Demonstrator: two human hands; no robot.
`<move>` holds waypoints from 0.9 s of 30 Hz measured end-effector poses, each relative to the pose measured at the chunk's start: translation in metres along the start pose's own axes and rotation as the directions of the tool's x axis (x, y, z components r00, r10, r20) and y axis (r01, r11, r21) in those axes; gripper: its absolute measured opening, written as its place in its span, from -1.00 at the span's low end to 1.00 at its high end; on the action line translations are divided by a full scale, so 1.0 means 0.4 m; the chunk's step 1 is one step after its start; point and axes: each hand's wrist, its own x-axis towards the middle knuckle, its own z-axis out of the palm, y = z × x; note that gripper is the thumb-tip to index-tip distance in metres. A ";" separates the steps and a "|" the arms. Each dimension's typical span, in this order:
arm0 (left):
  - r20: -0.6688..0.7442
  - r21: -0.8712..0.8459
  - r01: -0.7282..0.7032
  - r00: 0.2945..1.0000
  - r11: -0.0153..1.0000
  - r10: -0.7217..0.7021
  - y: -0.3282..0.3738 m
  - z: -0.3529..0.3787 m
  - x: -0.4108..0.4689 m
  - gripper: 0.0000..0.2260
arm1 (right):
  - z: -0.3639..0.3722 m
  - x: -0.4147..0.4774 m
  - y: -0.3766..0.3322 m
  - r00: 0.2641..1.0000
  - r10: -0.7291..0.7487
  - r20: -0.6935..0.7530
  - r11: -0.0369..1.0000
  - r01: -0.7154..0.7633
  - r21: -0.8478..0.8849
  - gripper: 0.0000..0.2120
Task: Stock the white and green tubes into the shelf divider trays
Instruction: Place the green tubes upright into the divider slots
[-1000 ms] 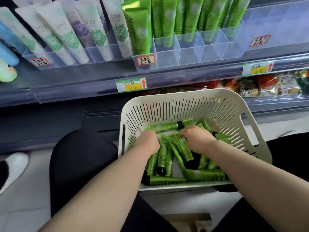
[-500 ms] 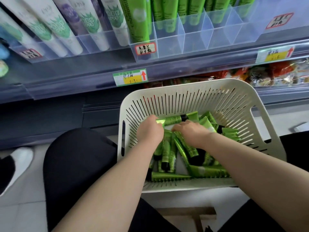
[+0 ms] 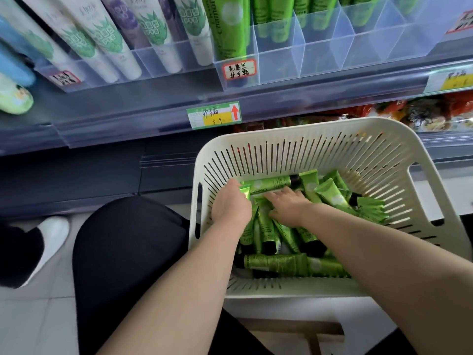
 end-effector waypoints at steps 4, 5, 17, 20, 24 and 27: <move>0.039 -0.006 0.031 0.999 0.999 -0.031 -0.004 0.002 0.009 -0.66 | 0.006 0.011 -0.017 0.998 0.007 -0.062 1.000 -0.005 0.024 -0.31; 0.043 -0.005 0.036 0.998 0.999 -0.036 -0.005 0.003 0.012 -0.66 | 0.002 0.014 -0.017 0.997 0.017 -0.072 0.999 -0.015 0.035 -0.27; 0.061 0.013 0.009 0.998 1.000 -0.010 -0.008 0.003 0.014 -0.68 | -0.034 -0.011 -0.009 0.996 0.079 -0.027 0.985 -0.074 0.153 -0.16; 0.055 0.016 -0.035 0.998 0.999 0.034 -0.002 -0.002 -0.001 -0.70 | -0.051 -0.068 0.009 0.994 0.078 -0.080 0.881 -0.032 0.472 -0.44; 0.003 -0.017 -0.142 0.990 0.990 0.142 0.023 -0.036 -0.047 -0.74 | -0.102 -0.161 0.020 0.950 0.129 -0.285 0.849 0.043 0.526 -0.65; -0.084 -0.057 -0.231 0.971 0.971 0.226 0.045 -0.092 -0.085 -0.78 | -0.155 -0.232 0.017 0.861 0.186 -0.473 0.874 0.075 0.480 -0.72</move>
